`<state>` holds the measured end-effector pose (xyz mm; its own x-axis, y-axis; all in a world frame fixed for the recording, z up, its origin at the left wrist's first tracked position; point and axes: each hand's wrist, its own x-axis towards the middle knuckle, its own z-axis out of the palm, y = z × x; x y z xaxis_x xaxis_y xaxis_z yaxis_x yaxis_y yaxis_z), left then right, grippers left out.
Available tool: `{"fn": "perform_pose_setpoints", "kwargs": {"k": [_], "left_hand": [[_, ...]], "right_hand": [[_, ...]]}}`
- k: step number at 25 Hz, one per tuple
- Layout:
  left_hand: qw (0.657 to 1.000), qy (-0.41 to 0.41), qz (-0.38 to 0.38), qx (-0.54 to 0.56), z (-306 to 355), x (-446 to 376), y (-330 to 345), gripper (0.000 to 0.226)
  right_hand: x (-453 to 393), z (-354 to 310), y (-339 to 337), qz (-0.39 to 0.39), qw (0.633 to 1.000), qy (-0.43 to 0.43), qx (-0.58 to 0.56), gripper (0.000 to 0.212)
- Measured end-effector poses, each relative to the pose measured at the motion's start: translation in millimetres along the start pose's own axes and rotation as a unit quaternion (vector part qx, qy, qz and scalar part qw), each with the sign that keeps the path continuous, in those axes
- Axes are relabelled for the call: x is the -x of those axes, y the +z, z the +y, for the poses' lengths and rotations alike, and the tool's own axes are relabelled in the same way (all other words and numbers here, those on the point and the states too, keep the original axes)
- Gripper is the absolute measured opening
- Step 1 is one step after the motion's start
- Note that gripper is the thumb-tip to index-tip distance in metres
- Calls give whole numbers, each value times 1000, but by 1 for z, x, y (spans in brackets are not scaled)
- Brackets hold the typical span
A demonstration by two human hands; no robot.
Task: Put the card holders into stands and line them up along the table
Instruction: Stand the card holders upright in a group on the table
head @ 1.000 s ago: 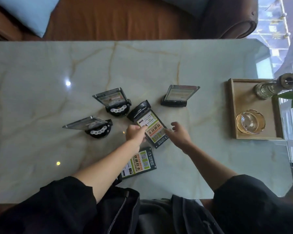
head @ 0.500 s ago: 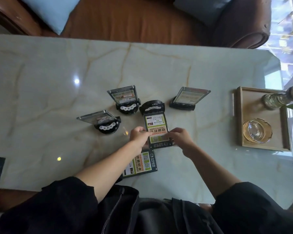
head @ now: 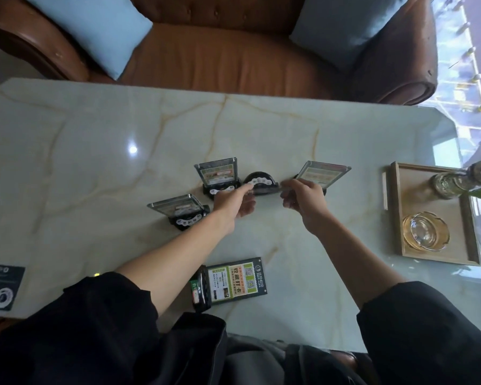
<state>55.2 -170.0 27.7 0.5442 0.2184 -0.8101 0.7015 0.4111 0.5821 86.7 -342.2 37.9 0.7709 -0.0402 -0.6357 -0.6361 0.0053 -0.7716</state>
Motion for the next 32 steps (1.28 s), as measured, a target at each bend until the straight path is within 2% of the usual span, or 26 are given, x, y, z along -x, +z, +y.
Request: {"fn": "perform_pose_setpoints", "kwargs": {"k": [5, 7, 11, 12, 14, 16, 19, 21, 25, 28, 30, 32], "left_hand": [[1000, 4, -1, -18, 14, -3, -8, 24], [999, 9, -22, -33, 20, -3, -12, 27], [994, 11, -73, -82, 29, 1, -20, 35], [992, 12, -79, -95, 26, 3, -22, 33], [983, 14, -96, -157, 12, 6, -31, 26], [946, 22, -122, -300, -12, 6, -42, 21], [876, 54, -145, -456, -43, 7, -57, 29], [862, 55, -160, -477, -59, 6, -66, 39], [818, 54, -188, -541, -76, -6, -81, 56], [788, 54, -207, -577, -84, -15, -91, 57], [776, 54, -220, -588, -87, -19, -97, 55], [766, 55, -231, -598, -93, -22, -102, 52]], "right_hand": [[-3, -10, 8, -23, 998, 15, -54, 21], [-5, -9, 9, -26, 999, 16, -44, 25], [4, -3, 13, -91, 993, 13, -70, 30], [8, 1, 15, -88, 994, 4, -66, 33], [18, 17, 21, -33, 999, -15, -32, 38], [29, 46, 25, 19, 1000, 8, 0, 34], [58, 102, 27, -13, 993, 88, 78, 40], [81, 128, 27, -19, 990, 98, 104, 41], [108, 163, 36, 130, 989, 71, 26, 31], [121, 194, 48, 226, 964, 141, -9, 27], [131, 210, 64, 235, 949, 203, -54, 13], [141, 223, 81, 216, 938, 243, -118, 15]]}}
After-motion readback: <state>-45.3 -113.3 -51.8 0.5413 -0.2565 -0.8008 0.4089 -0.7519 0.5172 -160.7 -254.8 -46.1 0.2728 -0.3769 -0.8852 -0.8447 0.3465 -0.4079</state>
